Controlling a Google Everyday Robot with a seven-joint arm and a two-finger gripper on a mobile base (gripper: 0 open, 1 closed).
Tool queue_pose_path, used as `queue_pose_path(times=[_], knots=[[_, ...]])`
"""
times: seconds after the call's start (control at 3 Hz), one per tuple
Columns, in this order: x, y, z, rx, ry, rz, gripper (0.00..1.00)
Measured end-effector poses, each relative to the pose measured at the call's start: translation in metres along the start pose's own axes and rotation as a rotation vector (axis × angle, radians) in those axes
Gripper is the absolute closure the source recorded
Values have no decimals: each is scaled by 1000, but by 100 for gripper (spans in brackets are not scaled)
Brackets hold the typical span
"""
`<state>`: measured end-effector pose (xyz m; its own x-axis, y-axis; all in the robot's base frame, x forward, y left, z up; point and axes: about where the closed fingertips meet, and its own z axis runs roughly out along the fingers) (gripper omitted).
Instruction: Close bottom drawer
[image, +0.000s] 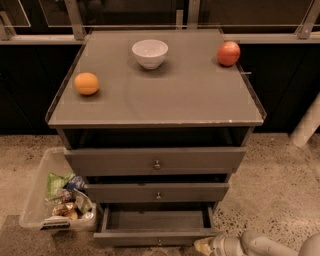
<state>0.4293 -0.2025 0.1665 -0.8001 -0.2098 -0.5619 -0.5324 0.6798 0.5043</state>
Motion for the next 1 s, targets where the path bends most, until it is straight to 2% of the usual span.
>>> queue_pose_path(times=[0.33, 0.67, 1.0], knots=[[1, -13, 20, 40, 0, 12, 100], [-8, -25, 37, 76, -24, 9, 100], [-29, -37, 42, 128, -82, -12, 100]])
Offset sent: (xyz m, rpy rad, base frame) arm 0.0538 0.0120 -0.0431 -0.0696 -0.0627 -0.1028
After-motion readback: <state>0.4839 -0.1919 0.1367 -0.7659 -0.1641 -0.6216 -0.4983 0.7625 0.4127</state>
